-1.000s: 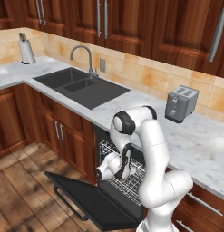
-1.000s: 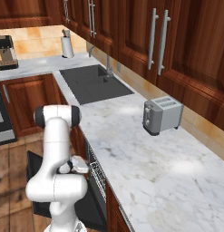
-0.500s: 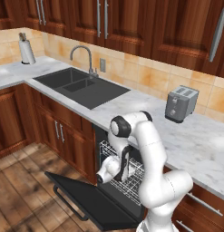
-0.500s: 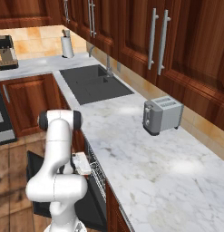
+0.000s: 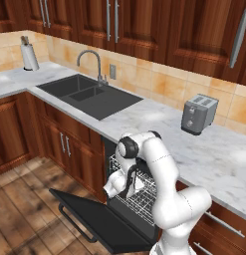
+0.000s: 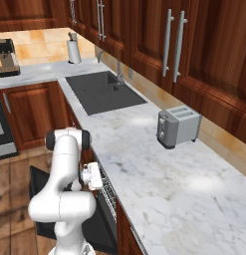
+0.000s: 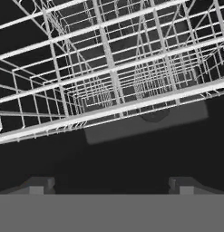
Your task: Open the dishwasher door and pull out the top rack.
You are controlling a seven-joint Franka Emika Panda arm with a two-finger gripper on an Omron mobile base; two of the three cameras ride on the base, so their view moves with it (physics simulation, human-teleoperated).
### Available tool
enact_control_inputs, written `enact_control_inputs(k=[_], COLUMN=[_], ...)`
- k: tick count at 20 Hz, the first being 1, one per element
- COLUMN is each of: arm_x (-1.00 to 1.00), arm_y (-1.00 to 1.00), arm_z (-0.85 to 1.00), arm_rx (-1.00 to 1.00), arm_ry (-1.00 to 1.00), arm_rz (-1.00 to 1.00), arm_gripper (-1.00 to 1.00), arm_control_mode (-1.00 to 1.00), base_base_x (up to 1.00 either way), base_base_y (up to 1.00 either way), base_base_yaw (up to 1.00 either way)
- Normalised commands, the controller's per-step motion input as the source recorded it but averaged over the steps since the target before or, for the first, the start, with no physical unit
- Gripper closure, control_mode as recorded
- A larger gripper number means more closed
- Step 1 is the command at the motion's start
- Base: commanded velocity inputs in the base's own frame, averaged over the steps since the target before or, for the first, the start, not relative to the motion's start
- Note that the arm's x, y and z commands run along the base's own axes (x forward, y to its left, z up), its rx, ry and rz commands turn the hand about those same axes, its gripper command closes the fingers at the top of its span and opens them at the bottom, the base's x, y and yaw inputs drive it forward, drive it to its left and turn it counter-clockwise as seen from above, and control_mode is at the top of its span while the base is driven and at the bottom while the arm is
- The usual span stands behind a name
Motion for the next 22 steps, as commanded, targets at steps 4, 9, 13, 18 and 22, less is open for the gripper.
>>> enact_control_inputs(k=[4,9,13,18,22], arm_x=[0.47,0.37,0.31,0.48,0.49], arm_y=[-0.21,-0.34,-0.47,-0.62,-0.73], arm_z=[-0.07,-0.32,-0.57,-0.59,-0.43], arm_rx=[0.04,0.06,0.11,0.26,0.4], arm_ry=[-0.13,-0.13,-0.14,-0.08,-0.01], arm_rz=[-0.11,-0.06,0.0,0.0,0.0], arm_gripper=[-1.0,-1.0,-1.0,-1.0,-1.0], arm_control_mode=[-1.0,-1.0,-1.0,-1.0,-1.0], base_base_x=[0.0,0.0,0.0,0.0,0.0], base_base_y=[0.0,0.0,0.0,0.0,0.0], base_base_yaw=[0.0,0.0,0.0,0.0,0.0])
